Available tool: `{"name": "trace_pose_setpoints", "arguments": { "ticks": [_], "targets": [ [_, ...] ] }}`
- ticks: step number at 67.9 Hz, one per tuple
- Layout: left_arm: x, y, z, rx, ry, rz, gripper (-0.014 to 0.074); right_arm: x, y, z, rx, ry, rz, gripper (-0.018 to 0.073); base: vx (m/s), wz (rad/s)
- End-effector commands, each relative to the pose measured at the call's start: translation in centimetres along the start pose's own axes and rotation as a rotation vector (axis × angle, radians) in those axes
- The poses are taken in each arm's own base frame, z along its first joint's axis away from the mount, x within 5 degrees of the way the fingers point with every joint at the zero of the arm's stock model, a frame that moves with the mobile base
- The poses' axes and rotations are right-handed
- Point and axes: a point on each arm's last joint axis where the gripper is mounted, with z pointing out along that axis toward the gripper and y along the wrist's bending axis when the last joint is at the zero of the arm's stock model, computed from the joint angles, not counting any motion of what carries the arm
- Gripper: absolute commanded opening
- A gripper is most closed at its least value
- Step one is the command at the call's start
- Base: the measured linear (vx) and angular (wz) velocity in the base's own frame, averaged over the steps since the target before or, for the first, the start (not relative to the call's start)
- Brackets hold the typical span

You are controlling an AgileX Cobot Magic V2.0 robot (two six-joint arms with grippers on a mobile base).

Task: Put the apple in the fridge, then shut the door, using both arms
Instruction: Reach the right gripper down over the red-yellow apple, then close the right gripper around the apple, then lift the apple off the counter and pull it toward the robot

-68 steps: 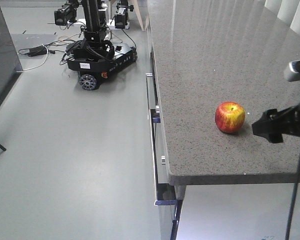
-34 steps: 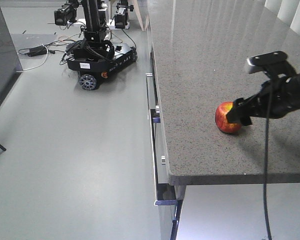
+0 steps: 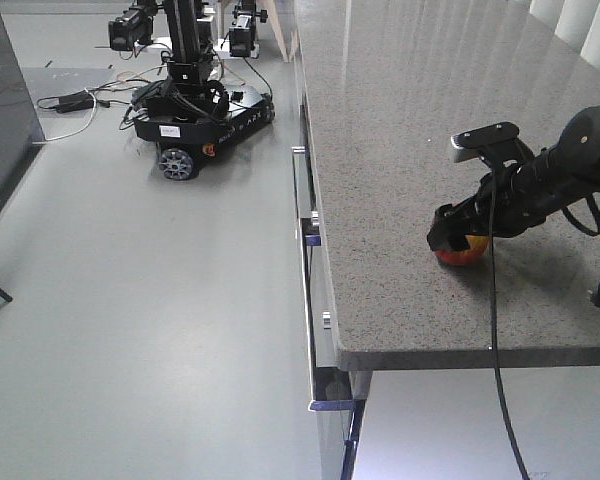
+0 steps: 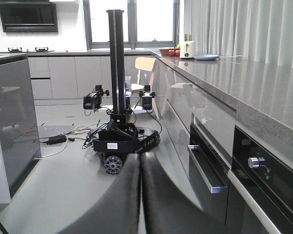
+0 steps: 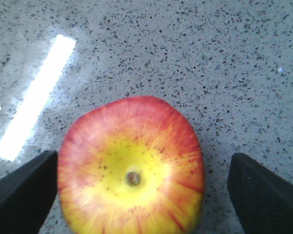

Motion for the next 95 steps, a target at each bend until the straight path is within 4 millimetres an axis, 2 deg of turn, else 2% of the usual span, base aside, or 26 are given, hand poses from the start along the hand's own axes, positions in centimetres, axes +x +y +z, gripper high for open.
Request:
{"name": "trace_pose_setpoints", "arguments": {
  "ticks": [1, 29, 49, 62, 72, 86, 95],
  "targets": [
    [0.2, -0.1, -0.1, 0.013, -0.062, -0.012, -0.0006, -1.7, -0.1, -2.4, 0.038, -0.108, -0.016, 0.0619, 0.0, 0.0],
    [0.2, -0.1, -0.1, 0.013, -0.062, -0.012, -0.0006, -1.6, 0.3, -2.5, -0.007, -0.092, 0.024, 0.0385, 0.0, 0.0],
    [0.2, -0.1, -0.1, 0.013, -0.062, -0.013, -0.0006, -2.2, 1.1, -4.9, -0.049, -0.153, 0.07, 0.026, 0.0, 0.0],
    [0.2, -0.1, -0.1, 0.013, -0.062, -0.013, -0.0006, -2.1, 2.4, -8.4, -0.106, -0.156, 0.107, 0.0211, 0.0, 0.0],
    [0.2, -0.1, -0.1, 0.013, -0.062, -0.013, -0.0006, -2.1, 3.4, -12.2, -0.119, -0.197, 0.167, 0.021, 0.0, 0.0],
    [0.2, -0.1, -0.1, 0.013, -0.062, -0.013, -0.0006, -1.7, 7.2, -18.1, -0.137, -0.273, 0.1, 0.0211, 0.0, 0.0],
    [0.2, -0.1, -0.1, 0.013, -0.062, -0.013, -0.0006, -1.1, 10.4, -20.3, -0.139, -0.274, 0.036, 0.0211, 0.0, 0.0]
  ]
}}
